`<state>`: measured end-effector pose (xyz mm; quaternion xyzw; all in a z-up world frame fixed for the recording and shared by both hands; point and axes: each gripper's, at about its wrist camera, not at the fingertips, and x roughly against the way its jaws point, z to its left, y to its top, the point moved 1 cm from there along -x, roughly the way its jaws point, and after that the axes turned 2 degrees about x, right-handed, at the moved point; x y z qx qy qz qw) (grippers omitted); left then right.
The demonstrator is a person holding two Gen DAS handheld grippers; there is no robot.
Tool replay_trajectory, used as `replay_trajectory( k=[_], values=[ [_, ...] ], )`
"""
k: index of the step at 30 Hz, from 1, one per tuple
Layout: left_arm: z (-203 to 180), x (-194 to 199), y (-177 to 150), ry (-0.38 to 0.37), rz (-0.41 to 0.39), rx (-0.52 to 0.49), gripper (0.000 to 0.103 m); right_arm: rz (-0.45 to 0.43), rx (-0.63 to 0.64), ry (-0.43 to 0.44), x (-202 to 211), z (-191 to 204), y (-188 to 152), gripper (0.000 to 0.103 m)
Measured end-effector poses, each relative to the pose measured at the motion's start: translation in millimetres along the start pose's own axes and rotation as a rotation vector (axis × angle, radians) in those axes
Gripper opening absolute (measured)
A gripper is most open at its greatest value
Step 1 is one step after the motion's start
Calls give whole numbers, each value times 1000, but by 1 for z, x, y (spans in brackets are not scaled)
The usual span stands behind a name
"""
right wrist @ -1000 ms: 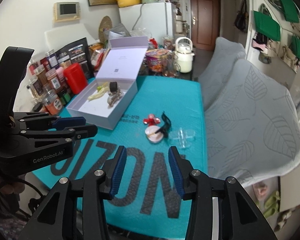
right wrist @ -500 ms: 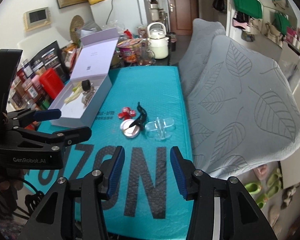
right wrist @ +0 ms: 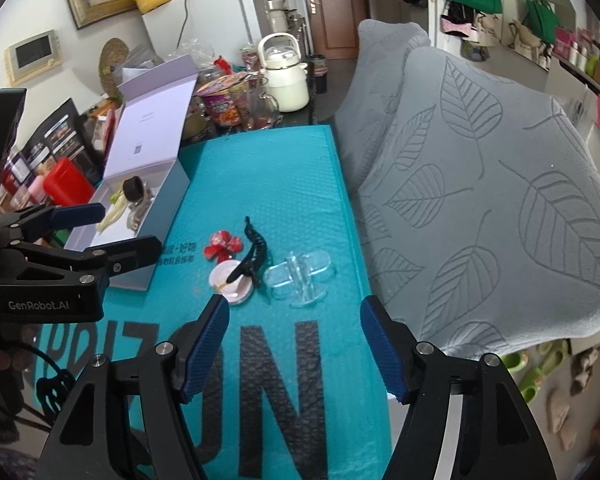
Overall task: Organize rigid objects
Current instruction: 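Withdraw both open tools from the box toward the remaining clips on the table, then grasp the red flower clip with the left tool while the right tool grasps the clear plastic clip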
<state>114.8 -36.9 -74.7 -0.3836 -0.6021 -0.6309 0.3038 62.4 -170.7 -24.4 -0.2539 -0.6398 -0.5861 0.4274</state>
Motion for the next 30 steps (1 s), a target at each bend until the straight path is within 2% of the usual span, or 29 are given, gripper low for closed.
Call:
replay_trajectory(
  k=[2,6,13,23,25,30],
  values=[
    [2,-10,4,-19,14,-12,97,3,-2,-6,-7,-1,3,70],
    [6,-29,10,-31,34,-51,97,22,-8,-15,-26,-2,6,78],
    [14,-58,15,-53,67,-112,97,70,-16,-38,-62,-6,9,83],
    [34,-105,22,-71,123,-97,97,121,22,-48,-111,-7,11,90],
    [34,-114,21,-74,138,-103,97,131,33,-58,-118,-6,11,95],
    [33,-133,19,-68,172,-128,97,143,57,-54,-135,-3,12,96]
  ],
)
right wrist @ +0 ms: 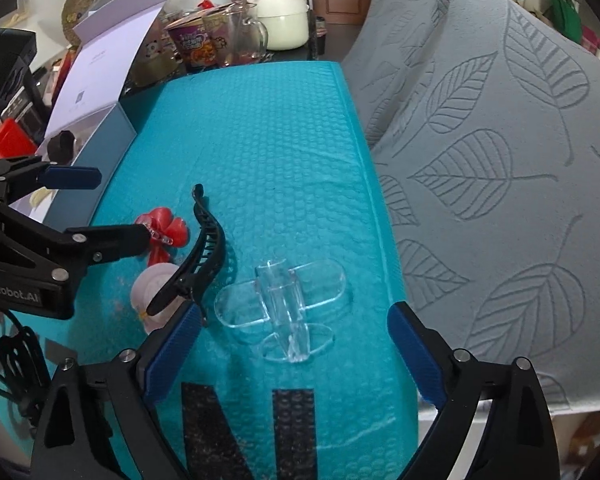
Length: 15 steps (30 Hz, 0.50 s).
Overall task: Organize rigid objects
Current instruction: 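Grasp the red flower clip with the left tool while the right tool grasps the clear plastic clip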
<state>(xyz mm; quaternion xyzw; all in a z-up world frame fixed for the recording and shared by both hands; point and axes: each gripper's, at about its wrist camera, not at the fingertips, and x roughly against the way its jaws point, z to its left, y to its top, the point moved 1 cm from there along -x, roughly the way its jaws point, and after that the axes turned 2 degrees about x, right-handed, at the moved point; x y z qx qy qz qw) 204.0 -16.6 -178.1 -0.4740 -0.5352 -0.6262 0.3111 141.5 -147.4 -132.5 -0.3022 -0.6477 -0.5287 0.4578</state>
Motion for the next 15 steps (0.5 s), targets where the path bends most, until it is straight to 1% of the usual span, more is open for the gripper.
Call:
replay_trajectory(
  k=[2,6,8,9,10,12,13,14,15],
  values=[
    [0,-9,1,0,21,1,96,4,15,-5,-5,2,1,96],
    [0,-22,3,-25,59,18,91,8,50,-10,-14,5,3,98],
    [0,-28,3,-25,71,22,88,5,59,-10,-18,6,4,98],
    [-1,-31,3,-27,71,25,79,4,67,-14,-20,7,5,99],
    [-1,-33,3,-25,76,28,72,2,73,-16,-21,8,5,99],
    [-2,-34,2,-21,72,31,70,-6,91,-27,-24,9,6,99],
    [-3,-33,2,-20,61,30,65,-9,97,-28,-25,10,6,99],
    [-4,-33,1,-12,52,26,62,-13,105,-27,-26,10,7,99],
    [-5,-31,0,-15,40,20,53,-13,106,-26,-28,10,7,99]
  ],
)
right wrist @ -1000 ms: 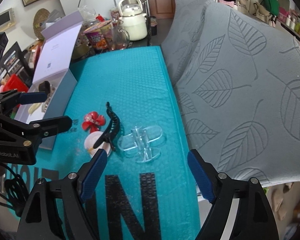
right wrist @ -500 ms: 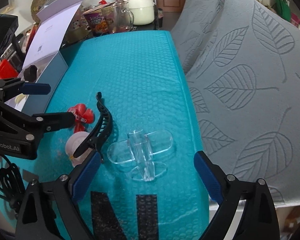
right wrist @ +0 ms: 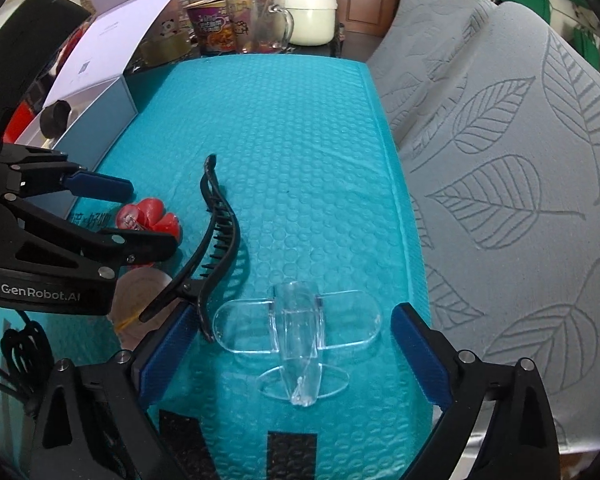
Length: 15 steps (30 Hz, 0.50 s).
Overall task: Organize rigid objects
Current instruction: 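Grasp the red flower clip with the left tool while the right tool grasps the clear plastic clip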
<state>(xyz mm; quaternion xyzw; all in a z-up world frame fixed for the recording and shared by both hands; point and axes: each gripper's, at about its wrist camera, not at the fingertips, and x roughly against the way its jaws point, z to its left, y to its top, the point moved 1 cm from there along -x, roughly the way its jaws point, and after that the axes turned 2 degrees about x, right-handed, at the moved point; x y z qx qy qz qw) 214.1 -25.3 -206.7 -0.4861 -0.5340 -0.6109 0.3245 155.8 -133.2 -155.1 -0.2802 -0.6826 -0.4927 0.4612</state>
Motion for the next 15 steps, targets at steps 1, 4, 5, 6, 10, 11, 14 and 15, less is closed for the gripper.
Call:
replay_trajectory(
  k=[1,4,5,6,10,11,14,15],
  values=[
    [-2,2,-1,2,-8,-6,43,0,-2,2,-1,0,0,99],
    [-5,4,-1,-5,-8,-9,43,-7,-27,12,-4,-3,-1,98],
    [-4,5,-2,-9,-7,-4,43,-14,-35,14,-4,-4,-1,98],
    [-3,5,-2,-13,-6,4,43,-23,-42,13,-3,-5,-1,96],
    [5,10,0,-14,-6,28,43,-32,-62,9,-3,-7,-1,86],
    [7,12,0,-14,-8,32,43,-30,-67,1,-2,-8,-2,85],
    [10,16,1,-17,-14,43,43,-38,-64,-3,-1,-6,-2,80],
    [10,17,1,-16,-15,45,43,-41,-68,1,0,-7,-3,80]
  ],
)
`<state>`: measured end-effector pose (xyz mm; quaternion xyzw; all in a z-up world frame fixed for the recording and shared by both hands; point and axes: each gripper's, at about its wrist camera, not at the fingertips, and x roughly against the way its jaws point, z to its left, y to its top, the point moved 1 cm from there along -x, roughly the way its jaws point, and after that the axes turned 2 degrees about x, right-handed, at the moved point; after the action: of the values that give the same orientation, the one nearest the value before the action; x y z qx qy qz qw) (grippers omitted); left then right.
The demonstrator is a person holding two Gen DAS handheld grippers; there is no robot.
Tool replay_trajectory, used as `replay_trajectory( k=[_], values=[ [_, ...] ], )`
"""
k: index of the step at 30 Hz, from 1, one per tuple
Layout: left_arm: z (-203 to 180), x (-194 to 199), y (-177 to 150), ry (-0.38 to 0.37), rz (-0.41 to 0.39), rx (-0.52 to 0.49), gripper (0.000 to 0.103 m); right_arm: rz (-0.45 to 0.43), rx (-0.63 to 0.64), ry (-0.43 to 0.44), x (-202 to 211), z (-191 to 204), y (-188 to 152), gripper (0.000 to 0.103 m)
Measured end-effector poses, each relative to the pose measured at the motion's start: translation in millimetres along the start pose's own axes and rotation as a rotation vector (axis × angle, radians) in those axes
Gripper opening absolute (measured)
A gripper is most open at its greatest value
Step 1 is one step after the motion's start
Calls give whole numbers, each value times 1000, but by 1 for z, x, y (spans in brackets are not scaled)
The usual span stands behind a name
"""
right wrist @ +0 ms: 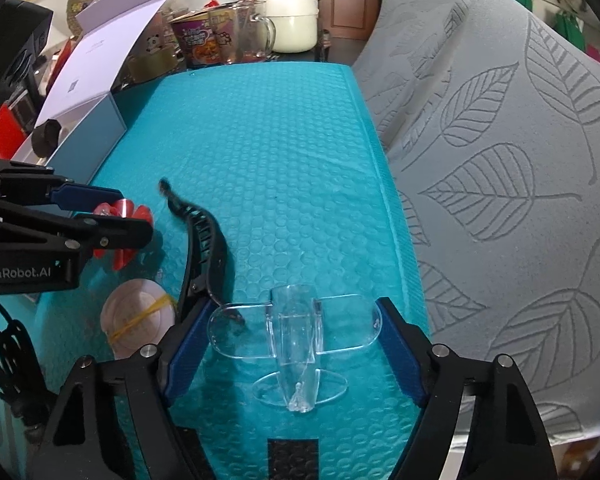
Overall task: Organize rigid objects
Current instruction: 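Grasp the red flower clip with the left tool while the right tool grasps the clear plastic clip, then lift the red flower clip and clear clip and carry them to the white box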
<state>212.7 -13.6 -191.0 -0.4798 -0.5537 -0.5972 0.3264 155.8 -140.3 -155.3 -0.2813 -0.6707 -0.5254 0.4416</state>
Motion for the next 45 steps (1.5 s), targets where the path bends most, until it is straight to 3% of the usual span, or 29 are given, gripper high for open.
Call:
replay_trajectory(
  k=[22,33,45],
  values=[
    [-26,37,-12,-24,-27,-30,43,-1,-67,11,40,-9,-21,80],
    [-52,76,-44,-26,-58,-25,43,-12,-64,13,86,-7,-48,80],
    [-68,132,-95,20,-149,91,43,-54,7,74,141,13,-77,80]
  ],
)
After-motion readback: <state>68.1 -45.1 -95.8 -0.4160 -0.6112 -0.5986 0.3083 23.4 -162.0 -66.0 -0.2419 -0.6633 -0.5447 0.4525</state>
